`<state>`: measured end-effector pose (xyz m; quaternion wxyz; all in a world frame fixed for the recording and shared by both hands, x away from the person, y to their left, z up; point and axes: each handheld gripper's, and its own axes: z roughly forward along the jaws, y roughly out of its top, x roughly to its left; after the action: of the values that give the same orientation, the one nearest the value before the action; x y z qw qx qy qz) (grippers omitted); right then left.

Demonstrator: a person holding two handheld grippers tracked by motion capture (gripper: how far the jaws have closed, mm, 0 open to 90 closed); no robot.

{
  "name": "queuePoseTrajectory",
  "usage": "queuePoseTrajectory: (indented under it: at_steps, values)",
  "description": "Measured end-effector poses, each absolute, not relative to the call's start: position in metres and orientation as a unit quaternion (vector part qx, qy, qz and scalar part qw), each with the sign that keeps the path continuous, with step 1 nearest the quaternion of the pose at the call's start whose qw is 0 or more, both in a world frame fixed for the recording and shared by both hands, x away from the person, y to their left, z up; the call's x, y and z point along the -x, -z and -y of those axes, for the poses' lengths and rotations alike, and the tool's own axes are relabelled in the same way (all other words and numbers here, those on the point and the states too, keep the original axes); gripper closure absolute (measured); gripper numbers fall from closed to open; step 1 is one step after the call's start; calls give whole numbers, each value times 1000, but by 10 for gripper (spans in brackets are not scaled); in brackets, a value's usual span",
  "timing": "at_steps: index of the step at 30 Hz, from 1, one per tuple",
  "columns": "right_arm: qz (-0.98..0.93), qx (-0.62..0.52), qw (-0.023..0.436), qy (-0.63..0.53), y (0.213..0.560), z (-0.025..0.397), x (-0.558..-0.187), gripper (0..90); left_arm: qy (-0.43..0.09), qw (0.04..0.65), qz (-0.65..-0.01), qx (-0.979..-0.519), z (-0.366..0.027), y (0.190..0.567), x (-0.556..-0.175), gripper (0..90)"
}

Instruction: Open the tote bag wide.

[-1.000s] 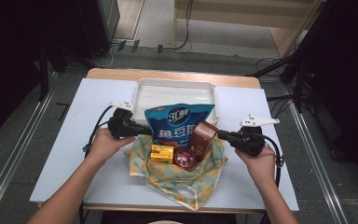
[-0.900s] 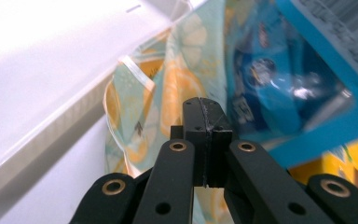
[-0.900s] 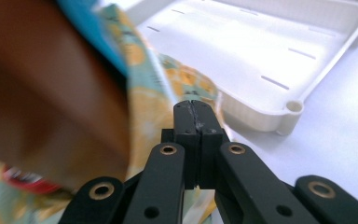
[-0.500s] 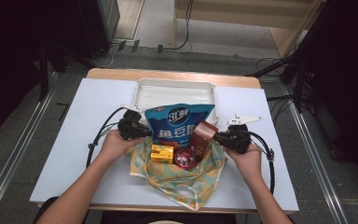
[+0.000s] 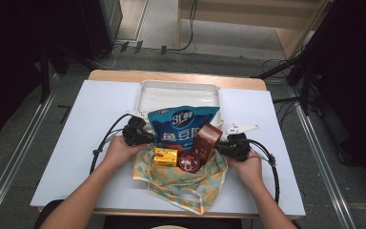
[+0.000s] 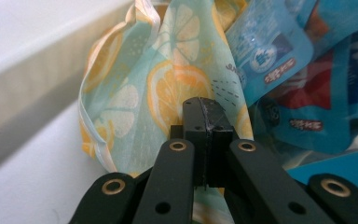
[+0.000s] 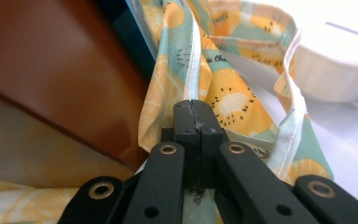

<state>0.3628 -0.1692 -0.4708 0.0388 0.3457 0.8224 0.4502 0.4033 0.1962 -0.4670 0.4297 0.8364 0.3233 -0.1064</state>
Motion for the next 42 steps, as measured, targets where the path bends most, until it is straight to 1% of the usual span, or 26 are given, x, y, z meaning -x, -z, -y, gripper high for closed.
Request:
queuePoseTrajectory:
  at_steps: [6, 10, 13, 15, 18, 22, 24, 26, 28, 32, 36, 39, 42]
  values:
    - [-832, -336, 38, -439, 477, 167, -363, 900, 101, 409, -320, -849, -192, 475, -402, 900]
    - [-837, -337, 32, -431, 480, 167, -365, 900, 103, 412, -320, -847, -194, 476, -402, 900]
    - [-832, -340, 28, -437, 476, 169, -365, 900, 103, 411, -319, -848, -196, 471, -401, 876]
    - [-832, -339, 39, -438, 470, 173, -364, 899, 103, 411, -310, -851, -197, 468, -399, 868]
    - [-826, -340, 52, -446, 461, 181, -362, 886, 92, 412, -308, -852, -200, 459, -397, 828]
    - [-816, -347, 57, -459, 450, 190, -359, 869, 74, 411, -299, -858, -203, 450, -393, 773]
    - [-822, -340, 75, -451, 447, 191, -357, 868, 60, 412, -295, -860, -206, 446, -393, 730]
    - [-822, -340, 74, -451, 446, 192, -356, 866, 62, 418, -298, -856, -209, 443, -394, 719]
    - [-818, -346, 73, -453, 444, 193, -356, 839, 61, 422, -301, -853, -210, 441, -393, 700]
    - [-808, -357, 75, -462, 440, 198, -356, 747, 58, 422, -298, -854, -214, 433, -391, 666]
    - [-802, -362, 81, -469, 436, 205, -355, 678, 57, 422, -304, -852, -219, 426, -387, 592]
    - [-793, -380, 75, -471, 433, 210, -354, 636, 43, 411, -302, -859, -221, 420, -383, 589]
    - [-788, -388, 73, -473, 431, 215, -355, 596, 50, 412, -301, -859, -225, 416, -381, 551]
